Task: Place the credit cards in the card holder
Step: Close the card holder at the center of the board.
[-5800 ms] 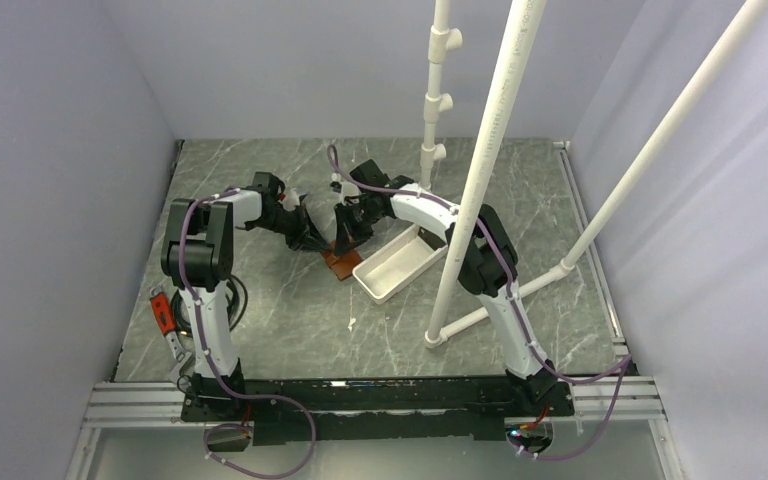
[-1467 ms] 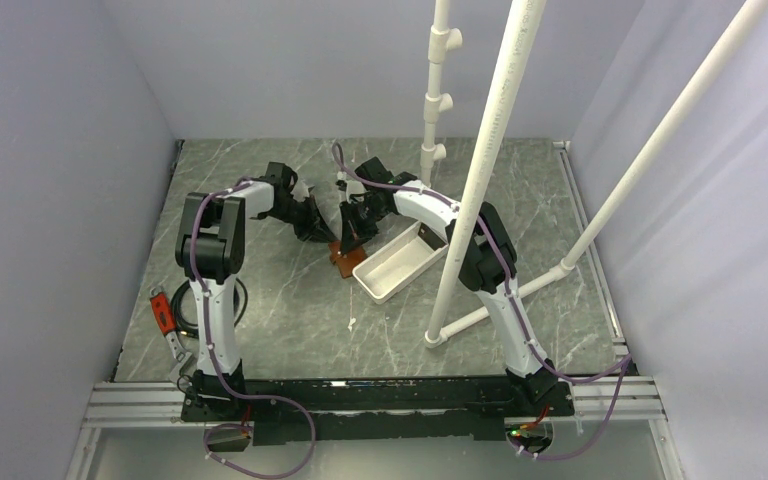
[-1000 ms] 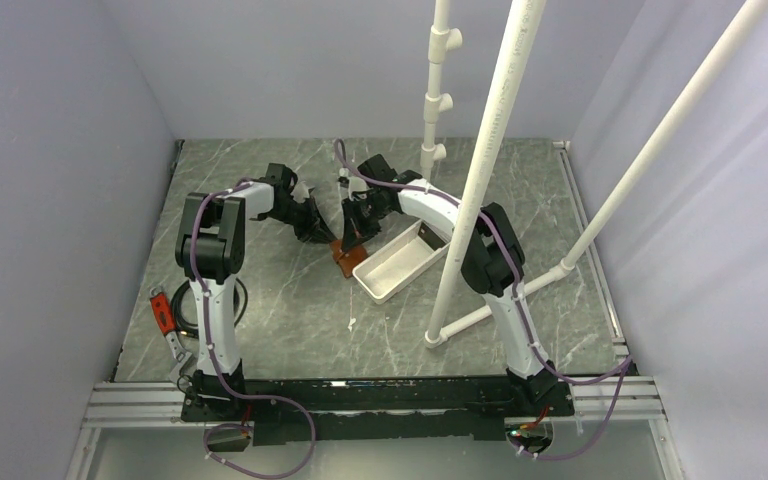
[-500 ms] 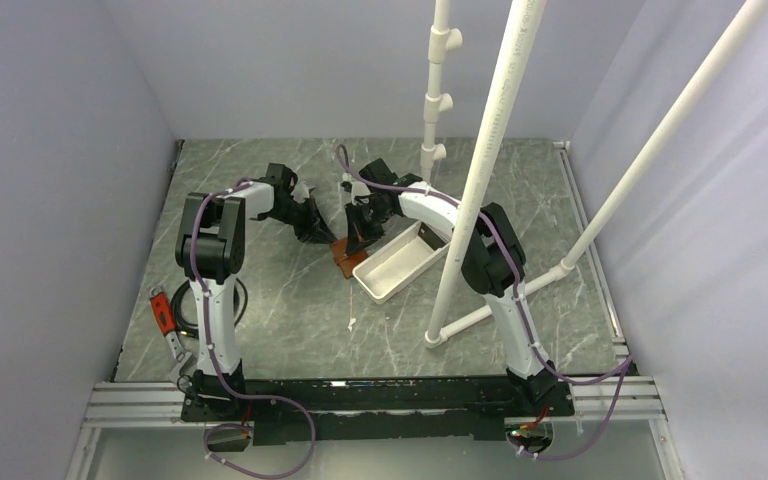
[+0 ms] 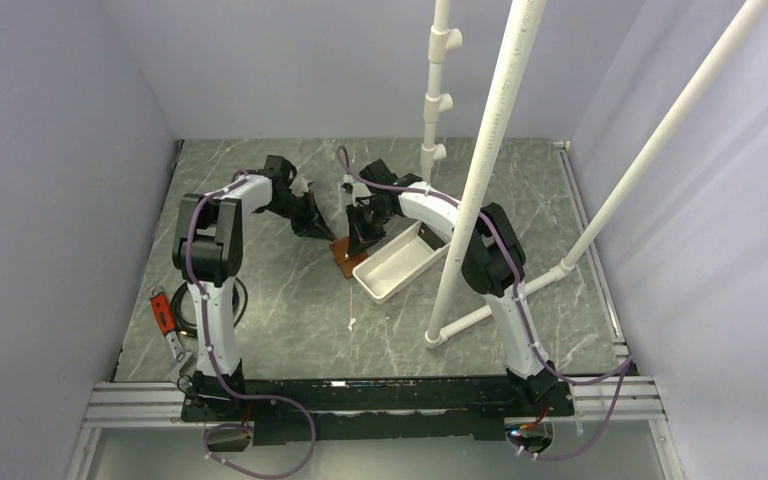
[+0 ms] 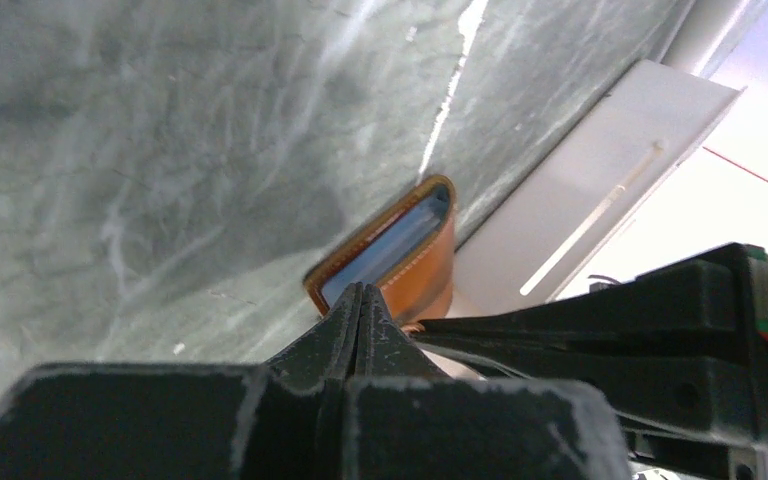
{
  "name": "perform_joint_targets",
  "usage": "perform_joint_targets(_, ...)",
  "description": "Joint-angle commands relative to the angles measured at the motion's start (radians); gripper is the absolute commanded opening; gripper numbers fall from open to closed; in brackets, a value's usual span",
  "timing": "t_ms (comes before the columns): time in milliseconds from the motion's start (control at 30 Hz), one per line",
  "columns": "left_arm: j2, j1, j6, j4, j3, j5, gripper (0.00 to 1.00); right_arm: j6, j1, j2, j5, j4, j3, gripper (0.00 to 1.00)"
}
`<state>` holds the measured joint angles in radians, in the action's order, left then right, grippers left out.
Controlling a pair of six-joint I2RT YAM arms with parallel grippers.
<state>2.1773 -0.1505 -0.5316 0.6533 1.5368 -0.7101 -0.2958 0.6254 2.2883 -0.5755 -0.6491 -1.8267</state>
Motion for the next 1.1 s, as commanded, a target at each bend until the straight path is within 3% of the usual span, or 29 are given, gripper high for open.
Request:
perform_joint_targets(0, -0.097, -0.016, 0.011, 0.008, 0.034, -0.042, 0.00, 0.012, 0.003, -0.005, 0.022, -0.058, -0.018, 0.00)
perform_joint_targets(300, -0.131, -0.106, -0.013, -0.020, -0.023, -0.075, 0.00, 0.027, 0.008, 0.049, 0.020, -0.091, -0.056, 0.00)
perform_joint_targets(633, -0.227, -0.102, -0.033, -0.048, -0.150, 0.013, 0.00, 0.013, 0.005, 0.047, 0.017, -0.037, -0.073, 0.00)
perform_joint_targets(1067, -0.094, -0.056, -0.023, -0.074, -0.164, 0.053, 0.00, 0.014, 0.008, -0.040, -0.065, 0.011, -0.060, 0.00)
